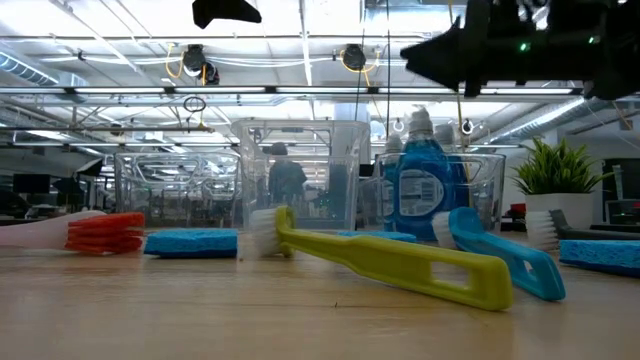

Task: Pick & Place Kitchen Sink Supplies
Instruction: Put the orange dishwashing brush into the white bin

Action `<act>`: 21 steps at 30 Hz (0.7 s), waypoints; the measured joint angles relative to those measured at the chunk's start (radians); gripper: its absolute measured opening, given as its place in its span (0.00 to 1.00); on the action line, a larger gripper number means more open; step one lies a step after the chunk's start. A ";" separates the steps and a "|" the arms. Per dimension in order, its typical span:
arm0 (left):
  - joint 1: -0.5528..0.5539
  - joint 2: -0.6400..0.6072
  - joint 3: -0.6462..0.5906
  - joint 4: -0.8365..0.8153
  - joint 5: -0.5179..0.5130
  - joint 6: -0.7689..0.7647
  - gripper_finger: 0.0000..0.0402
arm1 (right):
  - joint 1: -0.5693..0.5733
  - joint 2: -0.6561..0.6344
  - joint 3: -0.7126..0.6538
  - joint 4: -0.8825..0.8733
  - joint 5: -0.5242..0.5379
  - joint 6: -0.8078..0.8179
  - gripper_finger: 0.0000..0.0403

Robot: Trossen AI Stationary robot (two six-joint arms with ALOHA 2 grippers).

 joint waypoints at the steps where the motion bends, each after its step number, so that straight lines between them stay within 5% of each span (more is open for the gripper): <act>1: 0.000 0.000 0.000 0.000 0.000 0.000 0.66 | 0.005 -0.030 0.000 -0.022 0.002 -0.014 0.50; 10: -0.027 0.000 0.000 0.000 0.000 -0.002 0.66 | 0.094 -0.287 0.000 -0.281 0.111 -0.080 0.41; 21: -0.066 0.000 0.000 0.015 -0.001 -0.062 0.66 | 0.268 -0.507 0.000 -0.478 0.108 -0.072 0.11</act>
